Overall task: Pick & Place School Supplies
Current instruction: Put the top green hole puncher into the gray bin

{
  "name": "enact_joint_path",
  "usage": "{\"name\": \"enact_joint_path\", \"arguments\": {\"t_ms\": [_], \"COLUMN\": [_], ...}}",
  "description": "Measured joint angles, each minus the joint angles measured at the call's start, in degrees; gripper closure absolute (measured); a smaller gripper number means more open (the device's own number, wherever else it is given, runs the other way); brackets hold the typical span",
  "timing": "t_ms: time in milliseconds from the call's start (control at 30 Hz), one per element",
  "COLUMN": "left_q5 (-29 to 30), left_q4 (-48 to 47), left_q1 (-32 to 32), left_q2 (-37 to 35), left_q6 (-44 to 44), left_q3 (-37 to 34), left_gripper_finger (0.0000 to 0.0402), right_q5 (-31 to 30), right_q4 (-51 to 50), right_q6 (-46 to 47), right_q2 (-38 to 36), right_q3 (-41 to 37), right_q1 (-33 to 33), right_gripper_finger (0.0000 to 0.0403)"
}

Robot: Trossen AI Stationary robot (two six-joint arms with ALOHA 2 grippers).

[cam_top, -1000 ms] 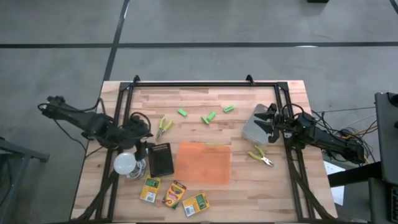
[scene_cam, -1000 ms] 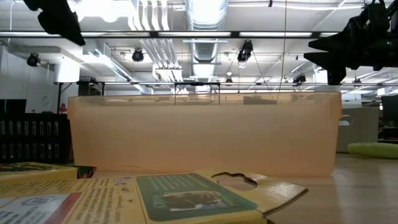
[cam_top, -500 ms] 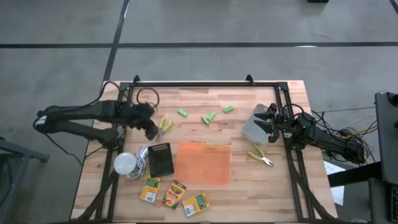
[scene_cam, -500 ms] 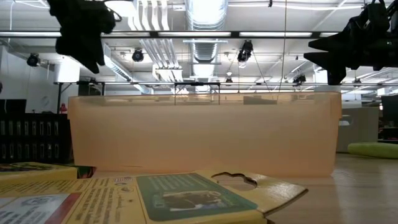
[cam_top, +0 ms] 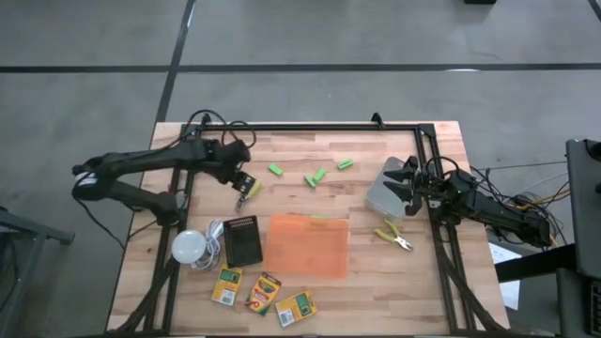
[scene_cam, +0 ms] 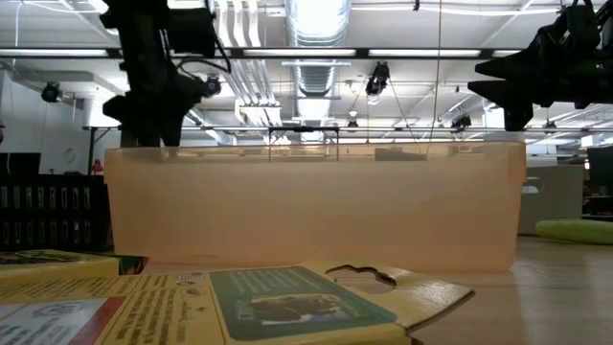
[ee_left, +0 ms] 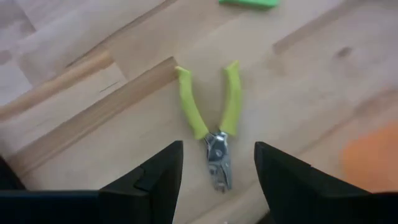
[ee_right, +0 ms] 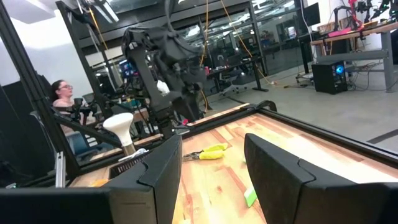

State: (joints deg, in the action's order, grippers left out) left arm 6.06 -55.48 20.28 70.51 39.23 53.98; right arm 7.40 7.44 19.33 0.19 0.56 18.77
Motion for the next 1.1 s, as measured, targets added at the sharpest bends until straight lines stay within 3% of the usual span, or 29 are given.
{"name": "enact_joint_path", "arguments": {"t_ms": [300,667,1100], "left_q5": [1.75,3.84,-3.11], "left_q4": [4.11,7.3,11.11], "left_q1": [0.81,3.6,6.28], "left_q2": [10.73,18.71,22.87], "left_q6": [-1.24,-1.12,-2.76], "left_q3": [-0.01,-0.02,-0.62], "left_gripper_finger": [0.0197,0.0197,0.0197], "right_q5": [0.0,-0.02,0.0], "right_q4": [0.0,0.0,0.0], "right_q6": [-0.02,-0.02,-0.02], "right_q2": [0.0,0.0,0.0], "right_q3": [0.0,-0.02,-0.02], "right_q1": [0.01,0.02,0.0], "right_gripper_finger": [0.0234,0.0234,0.0234]}}
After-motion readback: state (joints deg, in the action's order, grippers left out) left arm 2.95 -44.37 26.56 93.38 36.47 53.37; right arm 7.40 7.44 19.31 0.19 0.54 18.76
